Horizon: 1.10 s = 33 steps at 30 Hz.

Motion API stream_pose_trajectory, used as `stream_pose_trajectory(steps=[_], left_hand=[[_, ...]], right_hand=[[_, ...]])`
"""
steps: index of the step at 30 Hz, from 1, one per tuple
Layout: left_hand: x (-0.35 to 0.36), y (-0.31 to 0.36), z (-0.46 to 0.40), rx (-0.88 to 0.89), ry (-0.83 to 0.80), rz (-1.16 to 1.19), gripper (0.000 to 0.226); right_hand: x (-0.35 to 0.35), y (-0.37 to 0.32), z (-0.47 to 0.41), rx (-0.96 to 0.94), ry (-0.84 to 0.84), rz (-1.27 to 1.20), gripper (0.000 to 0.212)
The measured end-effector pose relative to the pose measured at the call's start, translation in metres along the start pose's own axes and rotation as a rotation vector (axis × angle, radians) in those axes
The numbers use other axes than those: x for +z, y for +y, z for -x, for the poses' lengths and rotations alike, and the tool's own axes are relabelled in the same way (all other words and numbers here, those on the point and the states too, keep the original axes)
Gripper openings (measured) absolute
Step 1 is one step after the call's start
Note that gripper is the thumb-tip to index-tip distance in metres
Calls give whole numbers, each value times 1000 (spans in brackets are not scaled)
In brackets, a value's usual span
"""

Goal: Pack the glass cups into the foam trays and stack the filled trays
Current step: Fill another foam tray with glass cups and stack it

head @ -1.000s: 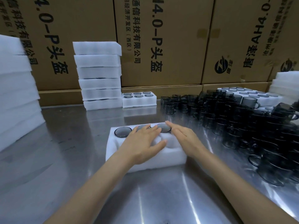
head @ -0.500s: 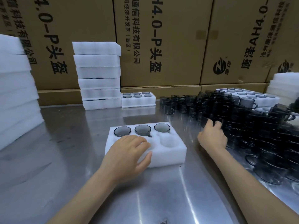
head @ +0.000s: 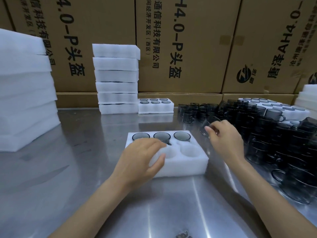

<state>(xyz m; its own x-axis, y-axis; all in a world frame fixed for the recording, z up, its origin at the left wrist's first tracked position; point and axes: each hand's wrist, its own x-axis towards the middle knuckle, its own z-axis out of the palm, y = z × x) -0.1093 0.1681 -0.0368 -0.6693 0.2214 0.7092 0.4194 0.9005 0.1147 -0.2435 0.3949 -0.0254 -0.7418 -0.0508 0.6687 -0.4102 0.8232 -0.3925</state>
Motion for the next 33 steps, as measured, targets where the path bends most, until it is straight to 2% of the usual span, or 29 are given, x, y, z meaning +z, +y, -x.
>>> stream_pose_trajectory(steps=[2, 6, 11, 14, 17, 22, 28, 33], left_hand=[[-5, -8, 3, -93, 120, 79, 36], [-13, -30, 14, -298, 205, 220, 40], [-18, -42, 29, -316, 160, 297, 35], [-21, -43, 31, -368, 180, 396, 51], [-23, -42, 29, -376, 169, 402, 64], [-17, -38, 31, -310, 138, 319, 58], [-14, -33, 32, -348, 198, 366, 50], [-16, -31, 35, -372, 177, 366, 47]], right_hand=[[-7, -19, 1, -133, 70, -182, 14], [-14, -59, 10, -372, -17, -385, 6], [-9, -97, 21, -471, -138, -475, 5], [-6, -107, 25, -533, -290, -497, 6], [-1, -111, 30, -601, -360, -459, 9], [9, -115, 41, -584, -438, -487, 6], [15, -118, 53, -529, -400, -491, 8], [13, -122, 58, -577, -420, -396, 16]])
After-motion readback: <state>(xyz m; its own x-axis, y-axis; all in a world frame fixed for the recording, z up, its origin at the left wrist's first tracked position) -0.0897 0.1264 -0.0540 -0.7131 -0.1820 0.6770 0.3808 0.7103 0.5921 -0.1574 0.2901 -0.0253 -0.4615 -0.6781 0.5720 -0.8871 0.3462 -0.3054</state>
